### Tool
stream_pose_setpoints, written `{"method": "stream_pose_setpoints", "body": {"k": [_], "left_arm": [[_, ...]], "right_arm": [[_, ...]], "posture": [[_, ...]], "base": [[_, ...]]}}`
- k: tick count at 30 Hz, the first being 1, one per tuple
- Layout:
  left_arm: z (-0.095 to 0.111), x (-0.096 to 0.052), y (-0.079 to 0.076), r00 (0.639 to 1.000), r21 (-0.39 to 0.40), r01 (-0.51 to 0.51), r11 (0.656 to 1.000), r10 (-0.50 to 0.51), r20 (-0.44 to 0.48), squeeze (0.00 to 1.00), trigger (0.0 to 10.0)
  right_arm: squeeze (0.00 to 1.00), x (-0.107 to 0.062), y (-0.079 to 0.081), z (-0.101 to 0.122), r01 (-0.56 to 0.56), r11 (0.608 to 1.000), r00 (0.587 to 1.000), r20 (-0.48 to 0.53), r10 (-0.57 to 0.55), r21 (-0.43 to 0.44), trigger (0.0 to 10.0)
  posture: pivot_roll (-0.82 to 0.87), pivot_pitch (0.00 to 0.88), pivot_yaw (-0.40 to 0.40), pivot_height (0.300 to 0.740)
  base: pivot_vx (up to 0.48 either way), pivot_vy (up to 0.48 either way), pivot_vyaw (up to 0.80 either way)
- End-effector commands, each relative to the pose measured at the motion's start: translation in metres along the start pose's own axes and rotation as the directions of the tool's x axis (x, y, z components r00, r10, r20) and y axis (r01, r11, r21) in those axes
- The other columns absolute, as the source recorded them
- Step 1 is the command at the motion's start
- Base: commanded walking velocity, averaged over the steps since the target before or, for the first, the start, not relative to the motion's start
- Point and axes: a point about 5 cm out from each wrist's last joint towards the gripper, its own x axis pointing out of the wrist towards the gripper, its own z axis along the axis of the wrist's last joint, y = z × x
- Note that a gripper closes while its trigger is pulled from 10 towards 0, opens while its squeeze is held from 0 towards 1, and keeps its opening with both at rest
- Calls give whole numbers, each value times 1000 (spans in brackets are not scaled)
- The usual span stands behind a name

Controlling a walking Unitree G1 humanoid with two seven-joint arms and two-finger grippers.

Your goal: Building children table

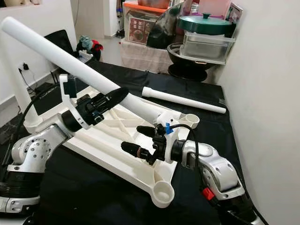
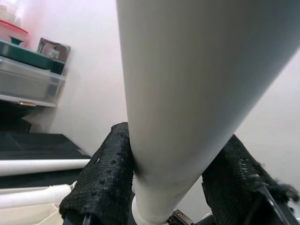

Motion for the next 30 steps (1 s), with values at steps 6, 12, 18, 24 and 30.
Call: {"method": "stream_pose_setpoints", "body": {"k": [6, 12, 18, 24, 30], "left_arm": [[2, -1, -2, 998, 18, 53, 998, -53, -29, 0, 2941], [0, -6, 4, 999, 52, 14, 999, -11, -46, 0, 3216], [1, -7, 7, 999, 53, 4, 999, -2, -47, 0, 3294], [0, -4, 2, 998, 34, 45, 998, -43, -55, 0, 3333], [-2, 0, -6, 992, 10, 114, 993, -113, -65, 0, 3529]], "right_arm": [[0, -21, -11, 9, 33, 995, 999, -20, -35, -90, 10000], [0, -50, 1, 42, -49, 973, 998, 16, 54, -225, 10000], [0, -66, 9, 52, -56, 954, 997, 33, 68, -295, 10000], [0, -64, 4, 45, -12, 955, 999, 28, 22, -295, 10000], [0, -52, 2, 35, -24, 955, 1000, -3, 24, -294, 10000]], "posture": [[27, 0, -68, 740], [25, 0, -66, 740], [10, 0, -53, 740], [9, 0, -46, 740], [15, 0, -48, 740]], "base": [[0, 0, 0], [0, 0, 0], [0, 0, 0], [0, 0, 0], [0, 0, 0]]}}
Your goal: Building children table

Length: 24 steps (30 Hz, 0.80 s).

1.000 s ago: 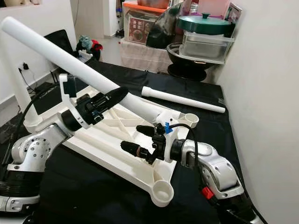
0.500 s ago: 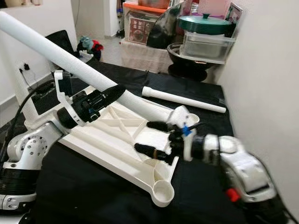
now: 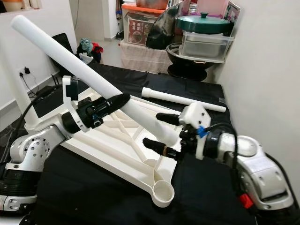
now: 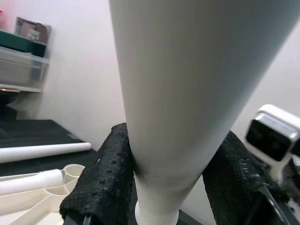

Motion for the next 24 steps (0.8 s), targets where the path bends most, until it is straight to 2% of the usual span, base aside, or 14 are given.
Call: {"method": "stream_pose_setpoints", "body": {"k": [1, 2, 4, 6, 12, 14, 16, 18, 19, 22, 23, 24], "left_arm": [[3, 4, -11, 996, -8, 92, 996, -92, -2, 0, 3490], [3, 4, -11, 996, -8, 92, 996, -92, -2, 0, 3490], [1, 4, -18, 984, -13, 171, 985, -172, -41, 0, 3255], [1, 2, -20, 979, -16, 198, 980, -198, -55, 0, 3216], [2, 0, -20, 972, -20, 225, 974, -226, -71, 0, 3412], [0, 0, -20, 969, -23, 235, 972, -236, -79, 0, 3843], [-1, 1, -20, 967, -25, 239, 971, -240, -81, 0, 3882], [-1, 1, -20, 967, -26, 240, 970, -242, -82, 0, 3882], [-1, 2, -20, 967, -26, 242, 970, -243, -81, 0, 4000], [-1, 1, -19, 967, -25, 239, 971, -240, -81, 0, 4078], [-2, 1, -18, 968, -20, 235, 972, -236, -83, 0, 5804], [-2, 1, -18, 968, -20, 235, 972, -236, -83, 0, 5804]], "right_arm": [[0, 6, -2, -4, 4, 1000, 1000, -15, -4, 0, 10000], [0, 6, -2, -4, 4, 1000, 1000, -15, -4, 0, 10000], [0, 12, -6, -6, 21, 1000, 1000, -14, -21, 17, 10000], [0, 13, -6, -6, 17, 1000, 1000, -11, -16, 22, 10000], [0, 16, -3, -5, -5, 1000, 1000, -7, 5, 26, 10000], [0, 19, 0, -5, -25, 999, 1000, -1, 25, 30, 10000], [0, 22, 1, -4, -45, 998, 999, 6, 45, 35, 1412], [0, 24, 2, -4, -50, 998, 999, 9, 50, 37, 1412], [0, 25, 2, -4, -52, 998, 999, 13, 51, 44, 0], [0, 26, 6, -4, -84, 995, 996, 28, 82, 56, 0], [0, 26, 8, -4, -97, 994, 995, 31, 95, 57, 0], [0, 26, 8, -4, -97, 994, 995, 31, 95, 57, 0]], "posture": [[21, 0, -52, 740], [21, 0, -52, 740], [25, 0, -56, 740], [25, 0, -57, 740], [19, 0, -55, 740], [11, 0, -54, 740], [9, 0, -54, 740], [9, 0, -54, 740], [8, 0, -55, 740], [8, 0, -58, 740], [7, 0, -57, 740], [7, 0, -57, 740]], "base": [[0, 0, 0], [0, 0, 0], [0, 0, 0], [0, 0, 0], [0, 0, 0], [0, 0, 0], [0, 0, 0], [0, 0, 0], [0, 0, 0], [0, 0, 0], [0, 0, 0], [0, 0, 0]]}}
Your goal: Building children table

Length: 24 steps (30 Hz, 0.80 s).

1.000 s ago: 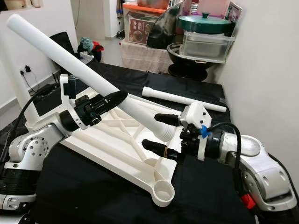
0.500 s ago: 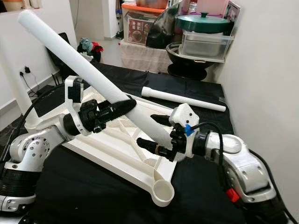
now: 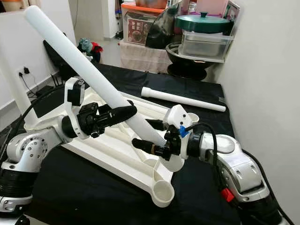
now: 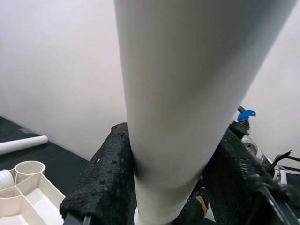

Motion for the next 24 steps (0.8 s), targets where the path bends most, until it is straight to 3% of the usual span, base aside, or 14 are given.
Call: {"method": "stream_pose_setpoints", "body": {"k": [1, 2, 3, 6, 7, 14, 15, 20, 21, 24], "left_arm": [[-2, 1, -2, 999, -5, 37, 999, -37, -3, 0, 5804], [-2, 1, -2, 999, -5, 37, 999, -37, -3, 0, 5804], [-2, 2, -1, 999, 8, 32, 999, -32, -4, 0, 8706], [-3, 3, 0, 1000, 20, 30, 999, -29, -3, 0, 8706], [-2, 5, 1, 1000, 24, 30, 999, -30, -2, 0, 10000], [0, 11, 2, 999, 23, 44, 999, -44, 8, 0, 10000], [0, 12, 2, 999, 22, 50, 999, -50, 8, 0, 10000], [-2, 15, 2, 998, 21, 62, 998, -63, 4, 0, 10000], [-3, 16, 1, 998, 22, 69, 997, -69, 3, 0, 10000], [-2, 18, 1, 997, 24, 72, 997, -72, 6, 0, 10000]], "right_arm": [[0, 2, 4, 0, -25, 1000, 1000, 6, 25, 14, 0], [0, 2, 4, 0, -25, 1000, 1000, 6, 25, 14, 0], [0, 4, 7, -2, -37, 999, 999, -2, 37, 15, 0], [0, 5, 9, -5, -43, 999, 999, -15, 44, 15, 0], [0, 8, 10, -8, -48, 999, 998, -28, 48, 12, 0], [0, 21, 11, -16, -19, 1000, 996, -84, 18, -9, 0], [0, 24, 11, -18, -14, 1000, 995, -104, 11, -27, 10000], [0, 31, 13, -19, -31, 997, 991, -133, 22, -65, 10000], [992, 34, 13, -19, -40, 997, 990, -137, 31, -65, 10000], [1000, 39, 14, -17, -56, 996, 989, -138, 46, -73, 10000]], "posture": [[7, 0, -57, 740], [7, 0, -57, 740], [6, 0, -57, 740], [6, 0, -57, 740], [6, 0, -55, 740], [4, 0, -51, 740], [2, 0, -50, 740], [1, 0, -48, 740], [3, 0, -50, 740], [6, 0, -54, 740]], "base": [[0, 0, 0], [0, 0, 0], [0, 0, 0], [0, 0, 0], [0, 0, 0], [0, 0, 0], [0, 0, 0], [0, 0, 0], [0, 0, 0], [0, 0, 0]]}}
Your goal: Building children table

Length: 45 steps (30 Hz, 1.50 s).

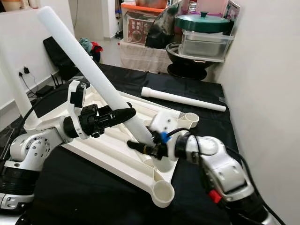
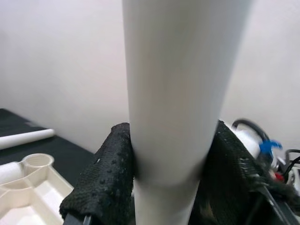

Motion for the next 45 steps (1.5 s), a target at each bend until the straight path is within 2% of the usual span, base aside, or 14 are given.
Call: {"method": "stream_pose_setpoints", "body": {"k": [1, 2, 4, 5, 11, 18, 19, 20, 21, 26, 33, 38, 39, 45], "left_arm": [[7, 11, -6, 997, 21, 68, 997, -68, 26, 0, 10000], [7, 11, -6, 997, 21, 68, 997, -69, 28, 0, 10000], [7, 11, -6, 997, 21, 68, 997, -69, 28, 0, 10000], [7, 12, -7, 997, 21, 68, 997, -69, 30, 0, 10000], [4, 13, -8, 997, 17, 74, 997, -75, 26, 0, 10000], [1, 14, -9, 997, 18, 71, 997, -71, 27, 0, 10000], [1, 14, -9, 997, 16, 68, 998, -68, 30, 0, 10000], [1, 14, -9, 997, 16, 68, 998, -68, 30, 0, 10000], [0, 14, -10, 997, 15, 65, 998, -66, 33, 0, 10000], [0, 13, -10, 997, 13, 61, 998, -62, 36, 0, 10000], [-1, 12, -9, 998, 14, 41, 999, -42, 43, 0, 10000], [-1, 10, -4, 998, 49, -12, 999, 9, 58, 0, 10000], [-1, 8, 2, 995, 77, -72, 994, 66, 76, 1000, 10000], [3, 5, 4, 991, 111, -105, 988, 95, 96, 1000, 10000]], "right_arm": [[1000, 4, 1, 0, -14, 1000, 1000, -15, 14, -10, 10000], [247, 6, -1, -1, -7, 1000, 1000, -31, 6, -21, 10000], [247, 6, -1, -1, -7, 1000, 1000, -31, 6, -21, 10000], [0, 8, -1, 0, -5, 1000, 999, -32, 4, -21, 10000], [0, 16, -5, 3, 6, 1000, 999, -35, -6, 5, 10000], [0, 21, -24, 9, 113, 990, 993, -41, -109, 84, 10000], [0, 21, -27, 9, 130, 986, 991, -39, -126, 102, 7098], [0, 21, -27, 9, 130, 986, 991, -39, -126, 102, 7098], [0, 20, -29, 9, 151, 981, 988, -33, -148, 123, 0], [0, 19, -34, 8, 185, 971, 983, -29, -183, 152, 0], [0, 17, -44, 4, 284, 927, 958, -21, -288, 244, 0], [0, 16, -47, 8, 317, 903, 940, 31, -341, 291, 0], [0, 12, -50, 11, 344, 885, 922, 68, -382, 312, 0], [0, 4, -60, 6, 429, 844, 881, 56, -470, 321, 0]], "posture": [[6, 0, -54, 740], [6, 0, -55, 740], [6, 0, -55, 740], [6, 0, -56, 740], [1, 0, -56, 740], [-8, 0, -61, 740], [-8, 0, -61, 740], [-8, 0, -61, 740], [-9, 0, -63, 740], [-9, 0, -64, 740], [-9, 0, -63, 740], [-9, 0, -60, 740], [-7, 0, -60, 740], [-6, 0, -57, 740]], "base": [[0, 0, 0], [0, 0, 0], [0, 0, 0], [0, 0, 0], [0, 0, 0], [0, 0, 0], [0, 0, 0], [0, 0, 0], [0, 0, 0], [0, 0, 0], [0, 0, 0], [0, 0, 0], [0, 0, 0], [0, 0, 0]]}}
